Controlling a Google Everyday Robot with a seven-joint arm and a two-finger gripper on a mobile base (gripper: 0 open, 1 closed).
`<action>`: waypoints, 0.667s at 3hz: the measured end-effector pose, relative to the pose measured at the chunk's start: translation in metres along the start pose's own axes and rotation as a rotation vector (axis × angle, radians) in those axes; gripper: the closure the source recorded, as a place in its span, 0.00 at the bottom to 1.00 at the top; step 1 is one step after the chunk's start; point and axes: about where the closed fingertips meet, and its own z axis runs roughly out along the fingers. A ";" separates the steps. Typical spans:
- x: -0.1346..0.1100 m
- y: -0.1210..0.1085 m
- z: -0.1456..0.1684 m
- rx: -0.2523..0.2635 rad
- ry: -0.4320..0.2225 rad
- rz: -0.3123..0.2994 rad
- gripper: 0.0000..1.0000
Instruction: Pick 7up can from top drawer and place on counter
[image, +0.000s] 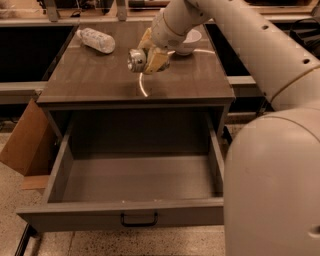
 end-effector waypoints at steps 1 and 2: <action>-0.002 -0.009 0.019 -0.027 0.028 0.031 0.58; 0.002 -0.017 0.036 -0.047 0.062 0.064 0.34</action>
Offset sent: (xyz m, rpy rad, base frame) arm 0.0499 0.0254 -0.0199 -0.0832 0.0901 -0.1101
